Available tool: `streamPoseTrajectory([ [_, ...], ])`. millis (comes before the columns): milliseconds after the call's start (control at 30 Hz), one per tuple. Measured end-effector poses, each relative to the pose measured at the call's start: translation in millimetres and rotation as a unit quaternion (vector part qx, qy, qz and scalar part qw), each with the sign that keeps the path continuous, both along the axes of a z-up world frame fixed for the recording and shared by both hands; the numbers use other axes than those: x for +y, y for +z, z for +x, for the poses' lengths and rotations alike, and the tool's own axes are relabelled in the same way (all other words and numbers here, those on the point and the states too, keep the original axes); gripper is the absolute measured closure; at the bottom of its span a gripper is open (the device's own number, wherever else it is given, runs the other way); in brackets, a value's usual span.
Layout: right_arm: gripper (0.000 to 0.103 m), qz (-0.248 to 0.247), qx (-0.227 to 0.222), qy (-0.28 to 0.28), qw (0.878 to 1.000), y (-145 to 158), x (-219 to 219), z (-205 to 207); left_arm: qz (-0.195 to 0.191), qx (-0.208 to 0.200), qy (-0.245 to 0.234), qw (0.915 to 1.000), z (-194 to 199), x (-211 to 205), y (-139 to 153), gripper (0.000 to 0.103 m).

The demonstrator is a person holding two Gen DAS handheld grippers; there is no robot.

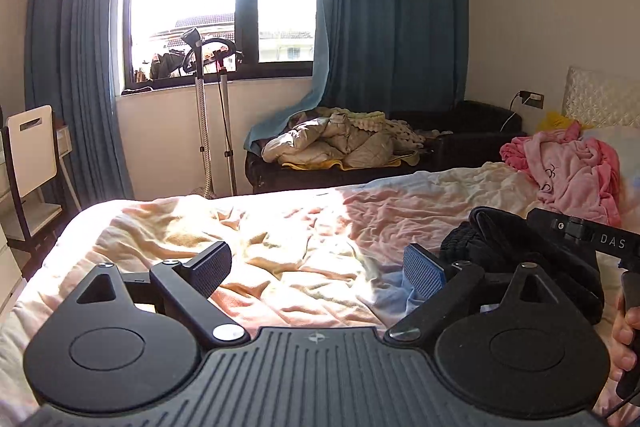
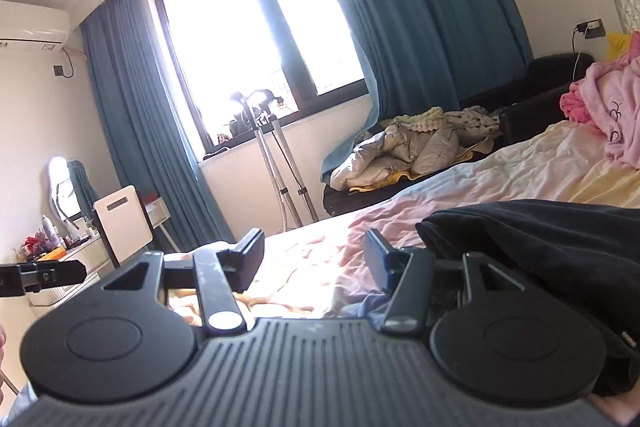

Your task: Fold clothes

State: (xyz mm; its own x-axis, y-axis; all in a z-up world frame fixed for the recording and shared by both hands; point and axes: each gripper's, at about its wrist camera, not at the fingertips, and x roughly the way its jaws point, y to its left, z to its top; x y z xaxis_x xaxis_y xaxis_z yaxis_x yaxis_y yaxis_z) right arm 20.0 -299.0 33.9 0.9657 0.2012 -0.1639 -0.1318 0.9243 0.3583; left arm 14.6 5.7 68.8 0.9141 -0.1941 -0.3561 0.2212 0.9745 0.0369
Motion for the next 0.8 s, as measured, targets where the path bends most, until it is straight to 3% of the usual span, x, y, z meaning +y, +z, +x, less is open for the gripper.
streamPoseTrajectory([
  [133, 0.047, -0.029, -0.011, 0.013, 0.999, 2, 34, -13, -0.014, -0.005, 0.024, 0.9996, -9, 18, -15, 0.002],
  [233, 0.047, -0.055, -0.016, 0.014, 0.998, -8, 48, -12, -0.042, 0.006, 0.023, 0.9988, -1, 25, -32, 0.001],
  [433, 0.047, -0.111, -0.023, 0.014, 0.993, -30, 75, -7, -0.053, 0.021, 0.049, 0.9972, 20, 30, -63, 0.001],
  [633, 0.042, -0.114, -0.003, 0.002, 0.993, -51, 74, 18, -0.014, -0.001, 0.077, 0.9969, 33, 20, -80, 0.001],
  [800, 0.041, -0.111, 0.027, 0.000, 0.994, -68, 74, 31, 0.004, -0.011, 0.068, 0.9976, 30, 9, -82, 0.000],
])
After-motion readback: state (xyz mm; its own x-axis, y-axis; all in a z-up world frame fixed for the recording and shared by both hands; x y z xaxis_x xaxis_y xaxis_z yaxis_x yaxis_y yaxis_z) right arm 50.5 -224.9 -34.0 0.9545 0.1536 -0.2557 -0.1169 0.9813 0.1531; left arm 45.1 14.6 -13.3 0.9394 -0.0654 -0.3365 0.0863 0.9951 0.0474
